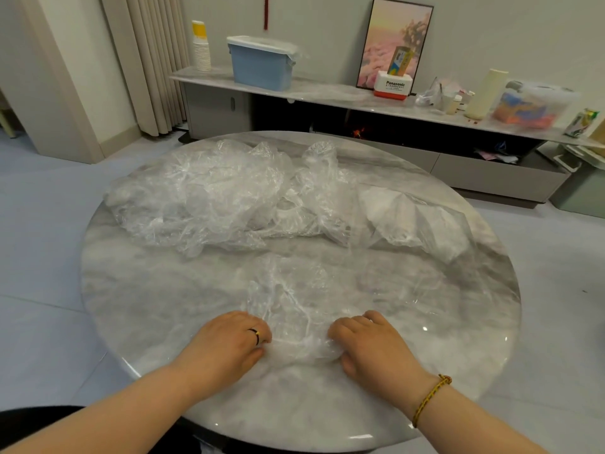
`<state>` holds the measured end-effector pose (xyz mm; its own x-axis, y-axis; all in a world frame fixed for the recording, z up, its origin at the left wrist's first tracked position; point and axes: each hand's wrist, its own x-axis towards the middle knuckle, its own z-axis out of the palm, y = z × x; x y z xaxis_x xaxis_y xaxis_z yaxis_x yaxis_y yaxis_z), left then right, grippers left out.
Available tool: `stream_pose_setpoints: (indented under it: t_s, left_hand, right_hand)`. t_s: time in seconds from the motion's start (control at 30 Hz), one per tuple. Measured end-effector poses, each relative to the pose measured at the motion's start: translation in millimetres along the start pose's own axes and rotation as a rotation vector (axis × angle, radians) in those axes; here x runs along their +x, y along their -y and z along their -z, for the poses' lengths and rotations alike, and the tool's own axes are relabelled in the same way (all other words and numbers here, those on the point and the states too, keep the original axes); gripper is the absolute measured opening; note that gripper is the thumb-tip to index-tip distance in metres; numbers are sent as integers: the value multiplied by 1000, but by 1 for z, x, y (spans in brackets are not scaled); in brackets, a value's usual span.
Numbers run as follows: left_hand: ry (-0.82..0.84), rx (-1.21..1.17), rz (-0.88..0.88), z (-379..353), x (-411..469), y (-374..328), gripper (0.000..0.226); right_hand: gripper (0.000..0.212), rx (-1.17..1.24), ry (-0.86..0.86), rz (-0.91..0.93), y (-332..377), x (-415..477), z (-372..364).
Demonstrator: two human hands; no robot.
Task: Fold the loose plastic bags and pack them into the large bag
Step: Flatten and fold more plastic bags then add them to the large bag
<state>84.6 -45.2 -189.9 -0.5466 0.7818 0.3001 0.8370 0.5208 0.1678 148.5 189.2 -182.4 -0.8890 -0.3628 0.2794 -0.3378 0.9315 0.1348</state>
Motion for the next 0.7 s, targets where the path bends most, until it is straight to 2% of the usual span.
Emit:
stream_pose_setpoints:
  t_s: [0.07,0.17,0.3,0.4,0.47,0.53,0.6,0.7]
  left_hand:
    - [-12,-13,46,2,-1,0,23]
    - [-20,12,92,1,-3,-1,41]
    - [-6,-38,199,0,0,2,45]
    - [-49,-136,266,1,8,5,40]
    - [-23,-166,332,-1,9,6,46]
    - [-51,-170,310,0,12,9,57]
    - [-38,-219,321,1,13,11,53]
    - [-24,-112,208,2,14,10,53]
  right_hand:
    - [11,-24,-2,11,-2,3,-1]
    - [5,-48,3,0,-5,5,0]
    - [24,-20,2,-71,-11,-2,4]
    - [22,37,13,-99,-13,-9,10]
    - [22,108,33,-111,-15,-13,13]
    - [23,152,49,-119,-17,-16,14]
    - [24,182,65,-116,-18,-17,14]
    - [22,205,73,-91,-17,-19,12]
